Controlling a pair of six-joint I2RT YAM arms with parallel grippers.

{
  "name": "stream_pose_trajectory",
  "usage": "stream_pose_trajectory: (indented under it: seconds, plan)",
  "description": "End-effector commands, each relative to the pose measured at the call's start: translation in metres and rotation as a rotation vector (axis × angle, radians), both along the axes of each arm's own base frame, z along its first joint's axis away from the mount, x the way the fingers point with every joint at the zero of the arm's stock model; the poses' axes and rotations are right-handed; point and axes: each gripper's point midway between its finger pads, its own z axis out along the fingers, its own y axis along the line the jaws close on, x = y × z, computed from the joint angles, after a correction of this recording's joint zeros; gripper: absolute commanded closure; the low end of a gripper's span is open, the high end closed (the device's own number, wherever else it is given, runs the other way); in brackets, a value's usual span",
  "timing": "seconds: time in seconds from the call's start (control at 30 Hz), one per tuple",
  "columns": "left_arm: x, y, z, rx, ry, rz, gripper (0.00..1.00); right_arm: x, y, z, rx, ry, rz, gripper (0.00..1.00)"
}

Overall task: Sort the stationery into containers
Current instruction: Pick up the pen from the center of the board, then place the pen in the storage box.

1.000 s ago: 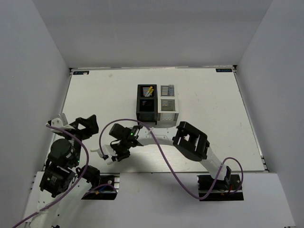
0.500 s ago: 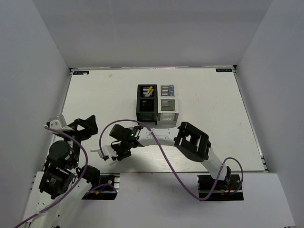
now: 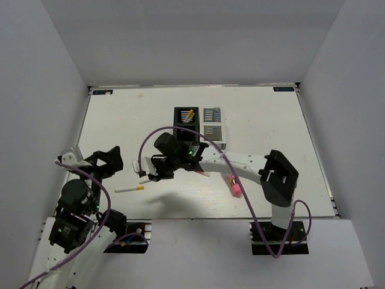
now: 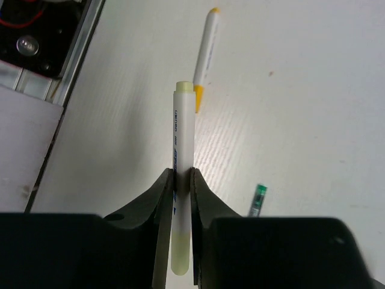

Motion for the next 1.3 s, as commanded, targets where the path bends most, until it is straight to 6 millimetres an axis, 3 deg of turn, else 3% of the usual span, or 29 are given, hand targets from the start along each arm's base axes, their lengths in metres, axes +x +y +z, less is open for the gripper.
stream_pose_trajectory:
  seconds: [0.0, 0.03, 0.1, 0.13, 0.2, 0.23, 0.3, 0.33, 0.43, 0.47, 0.53, 0.57, 0.63, 0.67, 0.77, 0.8, 0.87, 0.9, 0.97, 1.0, 1.03, 1.23, 1.27]
  plan:
    - [-0.003, 0.004, 0.003, -0.015, -0.009, 0.02, 0.01, 0.015, -0.002, 0.03, 0.077, -0.015, -0.052, 1.0]
    - [-0.003, 0.004, 0.003, -0.015, -0.009, 0.02, 0.01, 0.019, -0.003, 0.043, 0.107, -0.027, -0.063, 1.0]
    - [-0.004, 0.005, 0.004, -0.019, -0.018, 0.02, 0.01, 0.033, -0.009, 0.051, 0.122, -0.032, -0.099, 1.0]
    - [-0.004, 0.007, 0.004, -0.019, -0.018, 0.029, 0.01, 0.051, -0.014, 0.069, 0.17, -0.055, -0.134, 1.0]
    - [-0.004, 0.007, 0.004, -0.019, -0.018, 0.029, 0.01, 0.064, -0.016, 0.084, 0.21, -0.072, -0.162, 1.0]
    - [-0.004, 0.007, 0.004, -0.019, -0.018, 0.029, 0.01, 0.086, -0.024, 0.096, 0.24, -0.088, -0.205, 1.0]
    - [-0.004, 0.007, 0.004, -0.019, -0.018, 0.029, 0.01, 0.102, -0.027, 0.113, 0.285, -0.108, -0.235, 1.0]
    - [-0.004, 0.007, 0.004, -0.019, -0.018, 0.029, 0.01, 0.129, -0.037, 0.123, 0.315, -0.123, -0.284, 1.0]
    - [0.0, 0.003, 0.003, -0.004, -0.004, 0.019, 0.01, 0.174, -0.054, 0.144, 0.392, -0.133, -0.352, 1.0]
    - [0.0, 0.002, 0.003, -0.004, -0.004, 0.01, 0.01, 0.191, -0.064, 0.142, 0.398, -0.133, -0.38, 1.0]
    - [0.004, -0.002, -0.001, 0.005, 0.017, 0.0, 0.01, 0.201, -0.065, 0.147, 0.456, -0.13, -0.365, 1.0]
    - [0.004, -0.001, -0.001, 0.015, 0.017, 0.0, 0.01, 0.218, -0.075, 0.142, 0.458, -0.132, -0.395, 1.0]
    - [0.006, -0.005, -0.001, 0.015, 0.019, -0.018, 0.01, 0.227, -0.073, 0.153, 0.524, -0.135, -0.375, 1.0]
    - [0.006, -0.006, -0.001, 0.015, 0.019, -0.018, 0.01, 0.246, -0.084, 0.149, 0.529, -0.133, -0.402, 1.0]
    - [0.009, -0.01, -0.004, 0.028, 0.028, -0.038, 0.01, 0.258, -0.081, 0.167, 0.619, -0.059, -0.339, 1.0]
    - [0.01, -0.011, -0.006, 0.031, 0.036, -0.038, 0.01, 0.269, -0.082, 0.149, 0.609, -0.028, -0.34, 1.0]
    - [0.01, -0.012, -0.006, 0.031, 0.036, -0.047, 0.01, 0.272, -0.081, 0.16, 0.651, 0.001, -0.304, 1.0]
    - [0.012, -0.013, -0.008, 0.044, 0.045, -0.048, 0.01, 0.283, -0.084, 0.143, 0.639, 0.03, -0.311, 1.0]
    - [0.012, -0.014, -0.008, 0.044, 0.045, -0.057, 0.01, 0.282, -0.081, 0.156, 0.68, 0.061, -0.265, 1.0]
    - [0.012, -0.014, -0.008, 0.044, 0.045, -0.057, 0.01, 0.29, -0.083, 0.144, 0.678, 0.088, -0.267, 1.0]
    - [0.013, -0.015, -0.009, 0.047, 0.054, -0.057, 0.01, 0.283, -0.083, 0.147, 0.697, 0.154, -0.235, 1.0]
    - [0.014, -0.015, -0.007, 0.044, 0.045, -0.057, 0.01, 0.289, -0.092, 0.12, 0.75, 0.257, -0.16, 1.0]
    - [0.014, -0.015, -0.007, 0.044, 0.045, -0.057, 0.01, 0.285, -0.092, 0.123, 0.739, 0.313, -0.14, 1.0]
